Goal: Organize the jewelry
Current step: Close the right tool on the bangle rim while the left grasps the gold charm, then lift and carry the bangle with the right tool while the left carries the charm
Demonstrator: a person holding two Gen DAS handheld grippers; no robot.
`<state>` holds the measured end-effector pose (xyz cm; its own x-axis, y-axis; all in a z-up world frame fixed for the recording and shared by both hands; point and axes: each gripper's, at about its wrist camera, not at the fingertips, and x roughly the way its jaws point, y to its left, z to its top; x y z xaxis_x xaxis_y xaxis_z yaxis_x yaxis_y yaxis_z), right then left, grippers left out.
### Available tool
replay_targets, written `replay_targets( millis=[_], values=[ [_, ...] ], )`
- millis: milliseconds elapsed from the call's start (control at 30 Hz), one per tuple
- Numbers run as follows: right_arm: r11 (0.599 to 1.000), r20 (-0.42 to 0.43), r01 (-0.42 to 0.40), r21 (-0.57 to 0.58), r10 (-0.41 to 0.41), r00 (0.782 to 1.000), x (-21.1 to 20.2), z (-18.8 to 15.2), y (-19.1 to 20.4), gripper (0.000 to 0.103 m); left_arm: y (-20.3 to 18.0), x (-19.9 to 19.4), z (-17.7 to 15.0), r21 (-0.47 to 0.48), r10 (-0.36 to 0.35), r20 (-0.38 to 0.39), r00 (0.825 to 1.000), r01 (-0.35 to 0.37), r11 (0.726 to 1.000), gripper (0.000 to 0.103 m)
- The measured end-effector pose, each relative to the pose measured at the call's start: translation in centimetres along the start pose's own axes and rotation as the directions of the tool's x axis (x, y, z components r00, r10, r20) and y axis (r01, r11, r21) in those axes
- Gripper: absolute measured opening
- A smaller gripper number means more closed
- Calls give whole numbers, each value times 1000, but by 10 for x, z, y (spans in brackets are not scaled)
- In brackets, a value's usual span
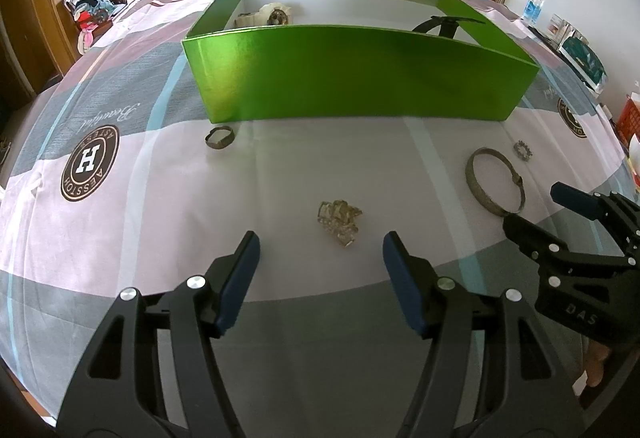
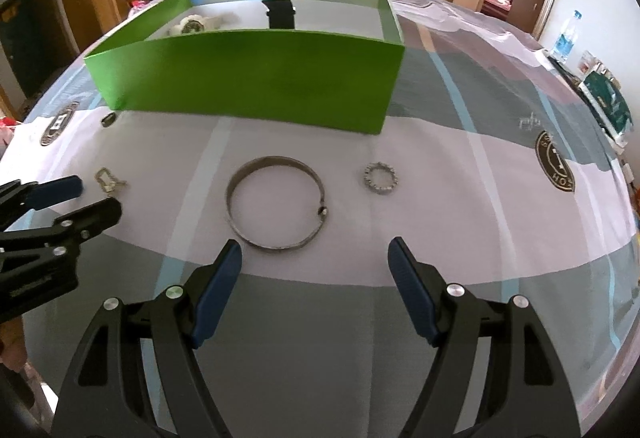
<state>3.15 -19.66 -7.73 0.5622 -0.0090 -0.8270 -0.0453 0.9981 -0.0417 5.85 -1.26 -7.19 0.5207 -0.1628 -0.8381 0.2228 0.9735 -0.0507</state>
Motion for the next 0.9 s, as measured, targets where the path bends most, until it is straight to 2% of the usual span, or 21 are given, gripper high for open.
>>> replay_targets(
  millis=[267, 567, 600, 667, 700, 767, 800, 900],
  values=[
    [998, -6, -66, -9, 66, 998, 1, 2, 6, 74, -2, 2, 2, 4, -2, -2, 1000, 2, 1000, 64],
    [998, -3, -56, -11, 56, 998, 13, 11, 12, 74, -4, 5, 6, 11, 2, 12, 1000, -2, 1000, 63],
    [998, 1, -59, -14, 59, 998, 14, 12, 13, 74, -4, 5, 6, 14, 4, 16, 1000, -5, 1000, 61],
    [998, 6, -63, -22, 63, 998, 15, 14, 15, 73, -4, 5, 7, 17, 13, 24, 1000, -13, 1000, 49],
    [997, 12, -71, -34, 72, 997, 15, 14, 18, 70, -3, 5, 7, 15, 13, 27, 1000, -14, 1000, 46],
    [995, 24, -89, -55, 90, 996, 13, 14, 21, 56, 0, 5, 8, 10, 12, 33, 999, -12, 1000, 32],
    [993, 25, -95, -67, 97, 995, 12, 13, 24, 56, 0, 4, 9, 8, 14, 33, 999, -14, 1000, 23],
    [993, 28, -97, -73, 99, 995, 11, 12, 25, 56, 2, 4, 9, 2, 9, 32, 999, -9, 1000, 22]
  ],
)
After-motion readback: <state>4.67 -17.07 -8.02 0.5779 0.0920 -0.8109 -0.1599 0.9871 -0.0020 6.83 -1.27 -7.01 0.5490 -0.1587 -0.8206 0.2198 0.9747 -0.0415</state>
